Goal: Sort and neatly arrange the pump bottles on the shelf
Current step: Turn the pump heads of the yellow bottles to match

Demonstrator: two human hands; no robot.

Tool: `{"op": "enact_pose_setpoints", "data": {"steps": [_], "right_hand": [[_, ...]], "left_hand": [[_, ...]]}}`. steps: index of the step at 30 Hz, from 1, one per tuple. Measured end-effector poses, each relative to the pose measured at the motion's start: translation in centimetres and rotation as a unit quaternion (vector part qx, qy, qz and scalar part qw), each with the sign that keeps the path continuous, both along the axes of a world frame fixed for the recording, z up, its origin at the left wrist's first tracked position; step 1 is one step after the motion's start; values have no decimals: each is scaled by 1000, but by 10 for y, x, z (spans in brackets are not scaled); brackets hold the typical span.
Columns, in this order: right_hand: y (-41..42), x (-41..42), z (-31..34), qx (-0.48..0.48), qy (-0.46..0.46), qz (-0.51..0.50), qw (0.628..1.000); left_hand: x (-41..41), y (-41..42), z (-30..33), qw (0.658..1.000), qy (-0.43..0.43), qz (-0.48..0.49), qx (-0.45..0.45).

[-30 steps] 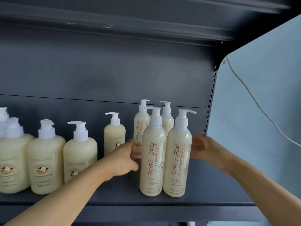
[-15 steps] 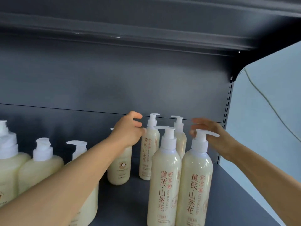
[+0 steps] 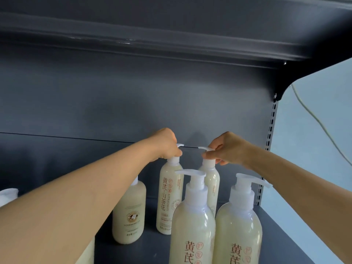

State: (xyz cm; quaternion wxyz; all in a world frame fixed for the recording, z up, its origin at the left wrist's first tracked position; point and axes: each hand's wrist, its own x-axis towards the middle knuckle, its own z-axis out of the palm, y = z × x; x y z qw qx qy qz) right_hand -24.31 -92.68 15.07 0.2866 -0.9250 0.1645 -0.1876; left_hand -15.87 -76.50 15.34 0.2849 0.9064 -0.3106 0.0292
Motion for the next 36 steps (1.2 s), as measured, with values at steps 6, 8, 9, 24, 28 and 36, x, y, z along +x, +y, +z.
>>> {"op": "enact_pose_setpoints", "data": {"steps": [6, 8, 9, 24, 28, 36], "right_hand": [[-6, 0, -2, -17, -13, -14, 1000], [-6, -5, 0, -13, -6, -9, 1000], [-6, -8, 0, -11, -2, -5, 1000], [2, -65, 11, 49, 53, 75, 995], [8, -71, 14, 51, 66, 80, 993], [12, -69, 14, 53, 70, 72, 993]], "left_hand": [[7, -10, 0, 1000, 6, 12, 19], [6, -10, 1, 1000, -1, 13, 16], [4, -10, 1, 1000, -8, 13, 17], [-27, 11, 4, 1000, -21, -1, 17], [-35, 16, 4, 1000, -30, 6, 9], [-41, 27, 5, 999, -8, -40, -15]]}}
